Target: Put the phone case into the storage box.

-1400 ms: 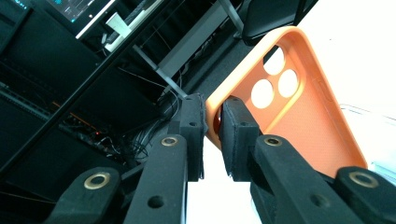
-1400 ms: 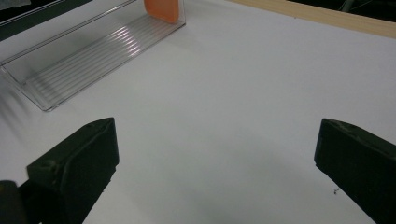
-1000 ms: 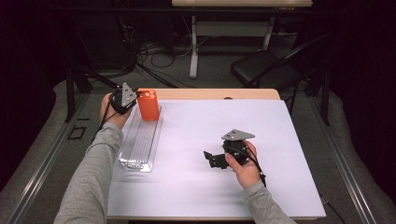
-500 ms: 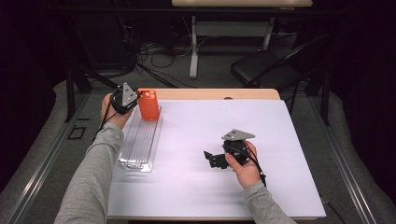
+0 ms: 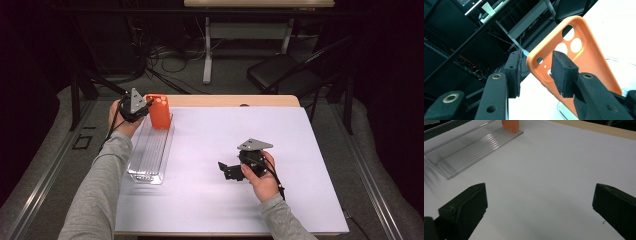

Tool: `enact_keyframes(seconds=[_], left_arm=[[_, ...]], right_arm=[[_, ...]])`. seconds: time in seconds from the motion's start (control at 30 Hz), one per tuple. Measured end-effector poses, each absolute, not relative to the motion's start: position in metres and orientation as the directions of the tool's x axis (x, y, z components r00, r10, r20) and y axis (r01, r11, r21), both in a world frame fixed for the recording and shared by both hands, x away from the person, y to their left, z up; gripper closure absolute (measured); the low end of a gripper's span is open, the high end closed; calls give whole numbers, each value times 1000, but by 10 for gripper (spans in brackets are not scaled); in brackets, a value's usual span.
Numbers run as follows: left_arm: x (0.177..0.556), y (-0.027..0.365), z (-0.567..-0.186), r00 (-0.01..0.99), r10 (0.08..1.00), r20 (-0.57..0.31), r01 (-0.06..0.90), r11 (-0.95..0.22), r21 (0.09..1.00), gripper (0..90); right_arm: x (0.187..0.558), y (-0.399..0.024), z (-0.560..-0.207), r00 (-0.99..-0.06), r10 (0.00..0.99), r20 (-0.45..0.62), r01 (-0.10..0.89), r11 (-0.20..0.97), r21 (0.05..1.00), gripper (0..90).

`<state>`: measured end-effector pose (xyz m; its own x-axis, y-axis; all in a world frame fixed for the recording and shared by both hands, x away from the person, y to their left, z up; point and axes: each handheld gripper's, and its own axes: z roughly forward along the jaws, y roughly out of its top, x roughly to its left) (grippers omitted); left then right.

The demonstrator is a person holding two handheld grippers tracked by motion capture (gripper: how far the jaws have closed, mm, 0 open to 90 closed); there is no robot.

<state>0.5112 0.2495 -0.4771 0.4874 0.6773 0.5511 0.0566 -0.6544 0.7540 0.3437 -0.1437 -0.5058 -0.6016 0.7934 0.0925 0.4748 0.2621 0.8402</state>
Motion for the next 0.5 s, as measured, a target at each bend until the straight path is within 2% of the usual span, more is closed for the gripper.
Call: enact_keyframes(seconds=[0.5], left_arm=[[510, 251, -476, 481, 712, 512, 103, -626, 773, 534]], right_arm=[[344, -144, -506, -601, 794, 91, 474, 262, 841, 0]])
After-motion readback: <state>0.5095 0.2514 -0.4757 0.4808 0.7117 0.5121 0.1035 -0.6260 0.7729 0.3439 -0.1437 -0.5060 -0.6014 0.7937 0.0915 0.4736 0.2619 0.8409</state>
